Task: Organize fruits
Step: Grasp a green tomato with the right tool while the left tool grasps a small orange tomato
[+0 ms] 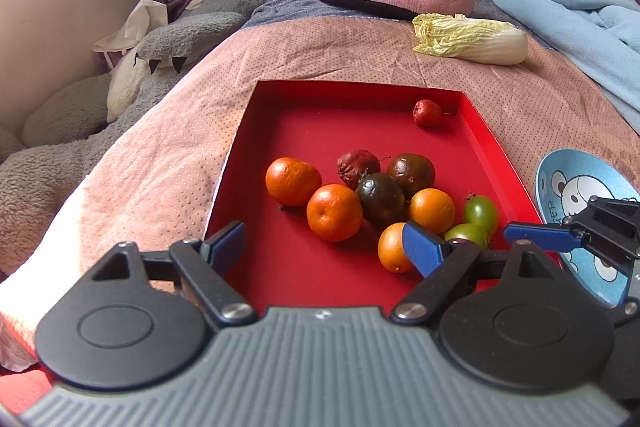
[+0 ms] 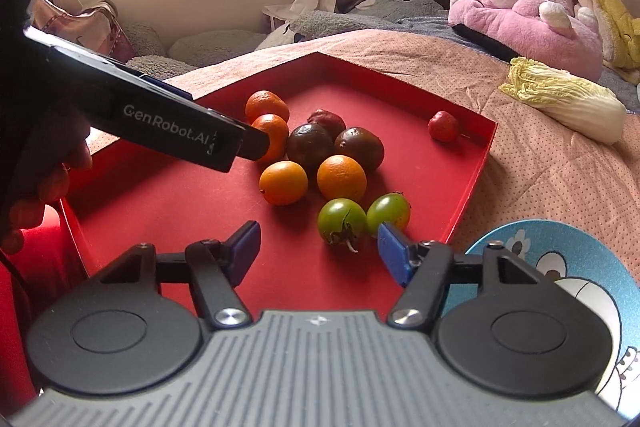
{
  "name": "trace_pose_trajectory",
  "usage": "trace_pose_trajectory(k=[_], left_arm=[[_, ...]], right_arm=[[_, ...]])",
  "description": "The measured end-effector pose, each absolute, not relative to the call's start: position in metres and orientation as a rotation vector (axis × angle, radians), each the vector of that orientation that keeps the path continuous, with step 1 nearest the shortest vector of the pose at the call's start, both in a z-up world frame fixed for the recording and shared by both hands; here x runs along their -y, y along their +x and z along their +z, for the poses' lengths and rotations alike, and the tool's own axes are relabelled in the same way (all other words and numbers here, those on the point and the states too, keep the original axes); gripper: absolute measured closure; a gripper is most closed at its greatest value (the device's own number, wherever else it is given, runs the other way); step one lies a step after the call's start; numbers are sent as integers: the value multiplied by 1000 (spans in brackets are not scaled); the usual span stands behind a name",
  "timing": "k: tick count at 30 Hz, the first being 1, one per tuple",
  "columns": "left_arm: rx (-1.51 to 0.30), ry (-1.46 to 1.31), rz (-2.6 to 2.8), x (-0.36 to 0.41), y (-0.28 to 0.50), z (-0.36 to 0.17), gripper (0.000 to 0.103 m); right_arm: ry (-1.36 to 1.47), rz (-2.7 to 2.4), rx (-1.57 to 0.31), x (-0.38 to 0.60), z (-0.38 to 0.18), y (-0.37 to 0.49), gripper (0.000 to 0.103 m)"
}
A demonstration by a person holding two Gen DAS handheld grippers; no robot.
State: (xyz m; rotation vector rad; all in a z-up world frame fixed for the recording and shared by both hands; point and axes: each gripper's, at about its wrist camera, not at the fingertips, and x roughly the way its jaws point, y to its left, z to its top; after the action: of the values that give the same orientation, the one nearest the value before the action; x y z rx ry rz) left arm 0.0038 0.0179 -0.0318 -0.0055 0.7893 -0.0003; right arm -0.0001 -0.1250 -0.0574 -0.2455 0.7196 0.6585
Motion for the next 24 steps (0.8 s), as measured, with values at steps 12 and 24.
trace_pose_trajectory(k=[12, 24], left_arm=[[-823, 1, -51, -14, 7, -37, 17], [-870, 19, -100, -5, 21, -48, 23]], right_arm=[[-303, 645, -744, 108, -67, 18, 48], [-260, 648, -757, 120, -67, 20, 62]])
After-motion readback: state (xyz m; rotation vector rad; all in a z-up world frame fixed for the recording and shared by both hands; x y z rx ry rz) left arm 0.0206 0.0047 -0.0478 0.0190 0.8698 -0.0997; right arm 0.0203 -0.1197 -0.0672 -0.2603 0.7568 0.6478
